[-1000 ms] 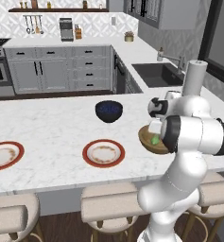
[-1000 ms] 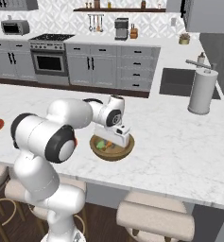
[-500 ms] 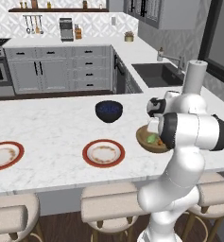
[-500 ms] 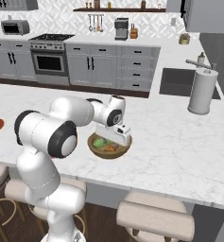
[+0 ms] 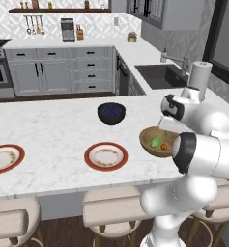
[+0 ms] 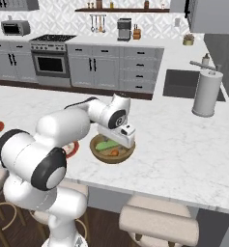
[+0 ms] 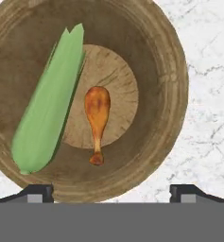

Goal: Pick the chicken drumstick and corn from their plates and place them in the bowl. Then put the bowl in the fridge.

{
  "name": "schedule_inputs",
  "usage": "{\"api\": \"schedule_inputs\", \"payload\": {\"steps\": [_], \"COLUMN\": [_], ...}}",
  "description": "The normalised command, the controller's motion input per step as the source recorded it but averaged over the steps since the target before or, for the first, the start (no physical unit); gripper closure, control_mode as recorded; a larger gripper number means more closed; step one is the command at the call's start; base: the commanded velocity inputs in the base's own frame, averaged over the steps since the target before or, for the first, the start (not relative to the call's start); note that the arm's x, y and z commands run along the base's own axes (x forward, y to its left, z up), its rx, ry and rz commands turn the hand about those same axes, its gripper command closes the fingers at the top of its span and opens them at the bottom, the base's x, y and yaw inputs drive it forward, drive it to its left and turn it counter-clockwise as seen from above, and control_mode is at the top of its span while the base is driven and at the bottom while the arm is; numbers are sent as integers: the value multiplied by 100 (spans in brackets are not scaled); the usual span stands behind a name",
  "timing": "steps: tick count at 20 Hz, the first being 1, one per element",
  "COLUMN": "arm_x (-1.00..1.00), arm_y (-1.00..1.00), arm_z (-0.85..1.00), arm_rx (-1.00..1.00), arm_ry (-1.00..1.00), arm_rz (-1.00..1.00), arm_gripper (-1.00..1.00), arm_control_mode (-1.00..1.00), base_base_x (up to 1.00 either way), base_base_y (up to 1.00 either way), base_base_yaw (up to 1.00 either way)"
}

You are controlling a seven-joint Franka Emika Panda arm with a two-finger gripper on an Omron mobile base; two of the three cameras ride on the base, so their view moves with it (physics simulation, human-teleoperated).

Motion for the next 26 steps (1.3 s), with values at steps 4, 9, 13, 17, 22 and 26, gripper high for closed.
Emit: {"api": "schedule_inputs", "payload": {"steps": [4,9,13,17,22,26], "arm_x": [-25,-11,6,36,34,31], "arm_y": [-41,-41,-16,-9,-14,-7], "arm_z": [33,4,-9,-46,-40,-34], "arm_rx": [0,0,0,0,0,0], "arm_ry": [0,0,0,11,6,4], "arm_rz": [-13,-12,-1,0,0,0], "arm_gripper": [-100,-100,-100,-100,-100,-100], "arm_control_mode": [-100,-100,-100,-100,-100,-100], "base_base_x": [0,0,0,0,0,0], "base_base_y": [0,0,0,0,0,0], "base_base_yaw": [0,0,0,0,0,0]}}
